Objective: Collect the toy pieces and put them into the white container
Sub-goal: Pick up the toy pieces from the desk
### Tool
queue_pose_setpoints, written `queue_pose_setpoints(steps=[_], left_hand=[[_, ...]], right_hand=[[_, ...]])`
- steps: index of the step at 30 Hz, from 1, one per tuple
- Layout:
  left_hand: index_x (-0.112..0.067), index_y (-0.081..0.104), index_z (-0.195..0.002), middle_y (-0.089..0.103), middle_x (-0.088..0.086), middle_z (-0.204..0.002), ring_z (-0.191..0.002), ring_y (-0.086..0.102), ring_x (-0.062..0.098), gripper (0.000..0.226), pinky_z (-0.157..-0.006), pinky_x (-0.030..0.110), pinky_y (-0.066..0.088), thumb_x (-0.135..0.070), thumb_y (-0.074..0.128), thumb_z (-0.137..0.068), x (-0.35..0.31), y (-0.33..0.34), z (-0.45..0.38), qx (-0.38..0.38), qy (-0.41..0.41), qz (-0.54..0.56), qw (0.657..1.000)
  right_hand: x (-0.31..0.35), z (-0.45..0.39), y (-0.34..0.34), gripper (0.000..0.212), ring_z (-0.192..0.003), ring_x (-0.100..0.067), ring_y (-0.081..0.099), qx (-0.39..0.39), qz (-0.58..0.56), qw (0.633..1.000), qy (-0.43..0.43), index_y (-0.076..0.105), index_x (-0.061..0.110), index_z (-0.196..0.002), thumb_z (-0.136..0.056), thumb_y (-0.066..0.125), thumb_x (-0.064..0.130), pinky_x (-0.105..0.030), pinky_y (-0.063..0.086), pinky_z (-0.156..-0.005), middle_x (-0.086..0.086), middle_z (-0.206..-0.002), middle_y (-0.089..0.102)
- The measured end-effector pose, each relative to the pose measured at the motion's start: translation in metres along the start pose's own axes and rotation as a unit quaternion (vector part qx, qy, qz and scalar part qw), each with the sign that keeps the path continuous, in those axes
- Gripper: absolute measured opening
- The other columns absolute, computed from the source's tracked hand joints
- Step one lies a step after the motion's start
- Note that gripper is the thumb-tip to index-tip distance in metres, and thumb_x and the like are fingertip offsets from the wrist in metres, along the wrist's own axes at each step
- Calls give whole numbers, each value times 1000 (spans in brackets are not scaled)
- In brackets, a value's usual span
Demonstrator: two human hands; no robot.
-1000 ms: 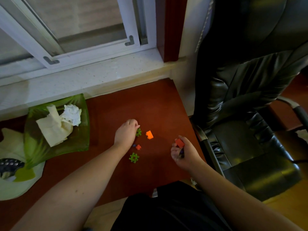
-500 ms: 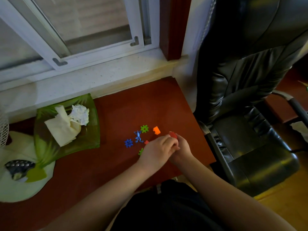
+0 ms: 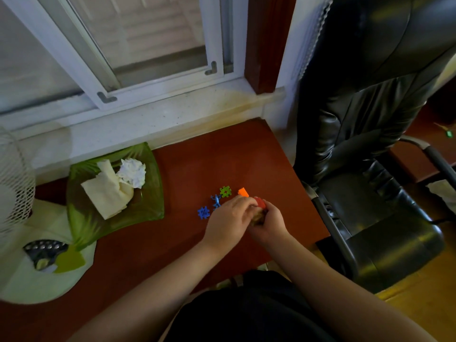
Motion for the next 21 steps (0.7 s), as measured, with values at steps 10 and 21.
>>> queue_pose_setpoints(steps=[10, 21], left_hand=[[-14, 57, -79, 50, -1, -59, -48, 46, 11, 32, -43, 23, 33, -35, 44, -100, 60, -33, 7, -51, -477, 501, 720], [-8, 57, -78, 55, 9, -71, -68, 56, 21, 32, -66, 44, 56, -32, 50, -98, 34, -3, -10, 44, -563, 628, 536]], right_hand=[[-1, 19, -4, 20, -47, -10, 38, -30, 12, 999, -11, 49, 11, -99, -100, 43, 30, -19, 27, -33, -2, -66, 45], [17, 55, -46, 22, -36, -8, 34, -15, -7, 996, -88, 50, 10, -88, -99, 43, 28, -17, 22, -32, 0, -57, 40]])
Point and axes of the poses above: each hand's wrist, its own z-axis away from the middle knuckle, its own y-axis out of the palm, x = y × z, the point moved 2 cm from there along -z, towards the middle knuckle
